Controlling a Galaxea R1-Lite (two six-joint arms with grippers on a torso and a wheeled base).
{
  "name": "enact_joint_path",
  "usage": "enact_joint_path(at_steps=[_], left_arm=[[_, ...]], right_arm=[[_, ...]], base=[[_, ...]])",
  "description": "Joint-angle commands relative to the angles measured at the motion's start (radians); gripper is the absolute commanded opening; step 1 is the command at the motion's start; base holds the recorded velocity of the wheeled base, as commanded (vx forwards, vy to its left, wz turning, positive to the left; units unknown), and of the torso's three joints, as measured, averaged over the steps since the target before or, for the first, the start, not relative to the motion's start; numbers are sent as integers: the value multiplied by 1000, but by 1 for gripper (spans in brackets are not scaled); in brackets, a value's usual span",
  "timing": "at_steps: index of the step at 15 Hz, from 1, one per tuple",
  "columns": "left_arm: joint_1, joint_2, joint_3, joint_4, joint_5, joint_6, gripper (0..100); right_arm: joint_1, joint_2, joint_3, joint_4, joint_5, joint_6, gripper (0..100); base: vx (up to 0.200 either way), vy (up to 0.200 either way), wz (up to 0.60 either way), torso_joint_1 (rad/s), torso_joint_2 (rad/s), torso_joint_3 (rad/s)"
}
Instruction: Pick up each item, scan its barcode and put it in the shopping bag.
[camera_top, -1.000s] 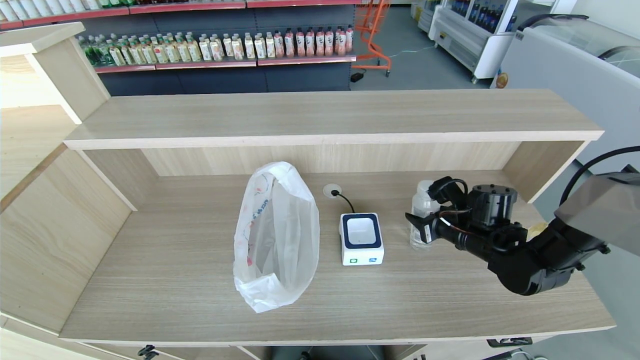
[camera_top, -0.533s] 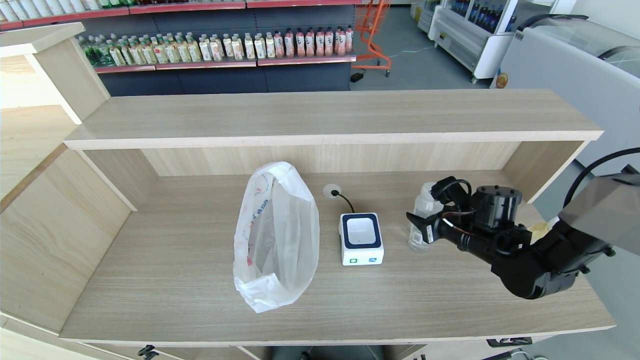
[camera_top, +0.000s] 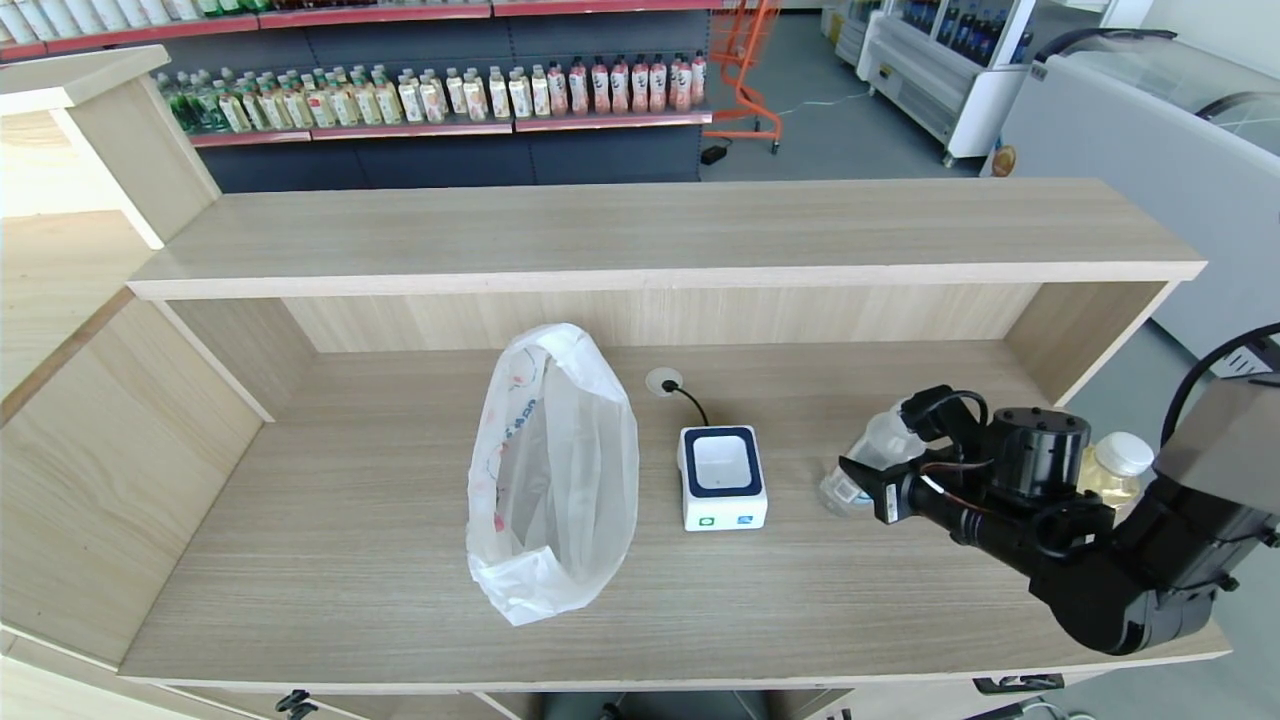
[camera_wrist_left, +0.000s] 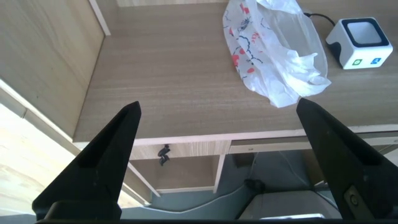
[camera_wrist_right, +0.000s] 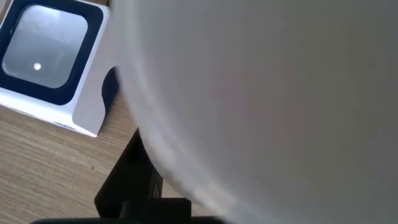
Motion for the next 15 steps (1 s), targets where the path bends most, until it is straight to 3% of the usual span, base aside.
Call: enact_joint_path(at_steps=[1,4,5,7,8,9,10,11,15], left_arm=[[0,2,1,0,-1,0,100],[0,0,-1,0,-1,0,100],[0,0,-1,0,-1,0,100],[0,2,-1,0,1,0,100],[0,0,-1,0,-1,0,100],[0,2,-1,0,-1,0,100],[0,2,-1,0,-1,0,100],[0,0,-1,0,-1,0,100],[0,2,-1,0,-1,0,100]], right_arm=[[-9,14,-7,-11,-2,-3,0],[-12,-18,-52,-5,4,19,0],[-6,-77,-93,32,46,80,0],[-4,-230,-165,198,202,172,0],[-3,-377,-201,405,316,246,0],[3,-459,-222,514,403,300,0],[9,-486,-227,547,435,318,0],[48,-571,-219,621,509,361,0],[238,-663,-112,629,544,402,0]], base=[[0,0,0,0,0,0],[0,0,0,0,0,0],[0,0,0,0,0,0],[0,0,0,0,0,0],[0,0,0,0,0,0],[0,0,0,0,0,0],[0,0,0,0,0,0],[0,0,0,0,0,0],[0,0,0,0,0,0]])
